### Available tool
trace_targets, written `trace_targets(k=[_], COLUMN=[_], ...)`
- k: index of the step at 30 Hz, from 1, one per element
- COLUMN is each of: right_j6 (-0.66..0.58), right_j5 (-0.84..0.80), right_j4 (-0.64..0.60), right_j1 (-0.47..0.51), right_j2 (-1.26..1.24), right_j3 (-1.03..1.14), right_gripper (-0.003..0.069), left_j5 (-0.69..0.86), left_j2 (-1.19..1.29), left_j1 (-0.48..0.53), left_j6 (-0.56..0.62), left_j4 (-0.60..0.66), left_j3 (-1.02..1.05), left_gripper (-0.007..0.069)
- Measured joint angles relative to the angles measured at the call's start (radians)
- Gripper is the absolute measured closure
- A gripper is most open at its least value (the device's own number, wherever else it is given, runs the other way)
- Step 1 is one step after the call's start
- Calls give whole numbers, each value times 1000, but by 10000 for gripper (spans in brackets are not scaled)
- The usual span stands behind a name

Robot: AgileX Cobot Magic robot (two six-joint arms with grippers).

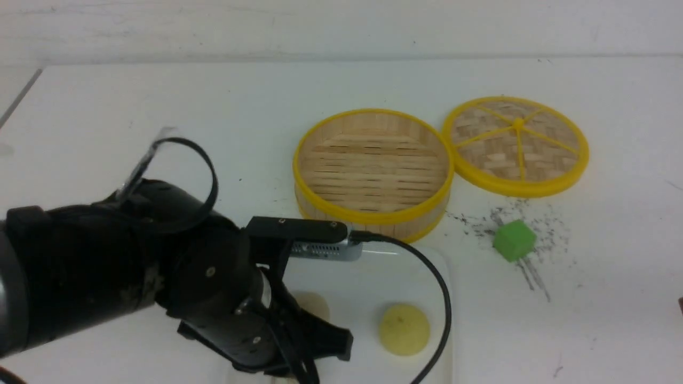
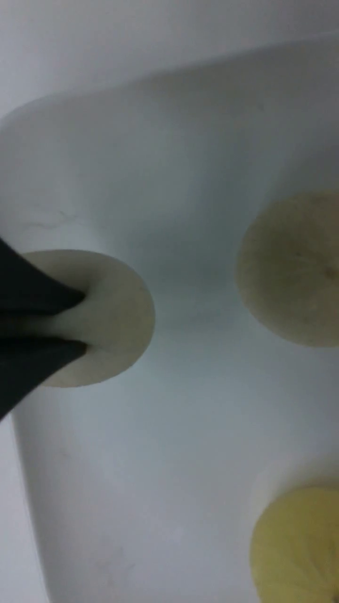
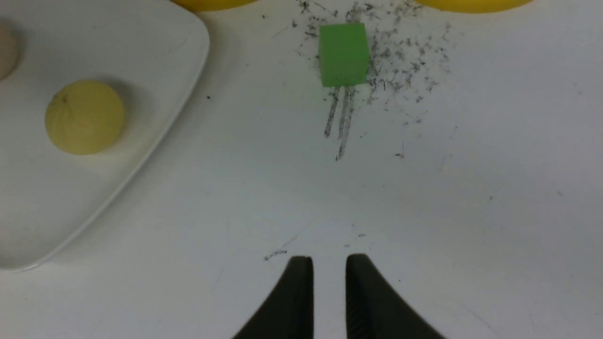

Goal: Put the steamed buns into the plate on the white tablecloth.

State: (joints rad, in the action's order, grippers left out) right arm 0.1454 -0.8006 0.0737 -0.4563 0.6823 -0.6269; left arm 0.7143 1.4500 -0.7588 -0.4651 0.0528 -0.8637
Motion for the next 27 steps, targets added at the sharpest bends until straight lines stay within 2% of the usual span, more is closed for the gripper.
trace_targets(k=[4, 11, 12, 13, 14, 16, 17, 20, 23, 26, 27], right_j6=[0, 0, 0, 0, 0, -1, -1, -1, -1, 6, 6], right_j5=[0, -52, -63, -122, -129, -224, -231, -333, -357, -218, -218], right_j4=[2, 2, 2, 2, 2, -1, -1, -1, -6, -56, -56], right_j1=[0, 0, 0, 0, 0, 0, 0, 0, 0, 0, 0], right_j2=[0, -30, -32, -61, -64, -118, -123, -217, -299, -436, -436], right_j3=[0, -8, -12, -40, -49, -109, -115, -195, -214, -142, -142], right_gripper=[526, 534, 536, 552, 557, 601, 601, 670, 674, 674, 674], left_j5=[-6, -14, -14, -9, -7, 7, 9, 31, 54, 70, 70], left_j2=[14, 58, 58, 54, 53, 37, 36, 11, 4, 4, 4], left_j1=[0, 0, 0, 0, 0, 0, 0, 0, 0, 0, 0], left_j6=[-1, -1, -1, -1, -1, -1, -1, -1, -1, -1, -1], left_j4=[0, 8, 8, 8, 8, -9, -13, -62, -104, -126, -126], left_j3=[0, 0, -2, -15, -19, -59, -62, -116, -154, -182, -182], left_gripper=[545, 317, 309, 246, 239, 169, 162, 130, 127, 135, 136])
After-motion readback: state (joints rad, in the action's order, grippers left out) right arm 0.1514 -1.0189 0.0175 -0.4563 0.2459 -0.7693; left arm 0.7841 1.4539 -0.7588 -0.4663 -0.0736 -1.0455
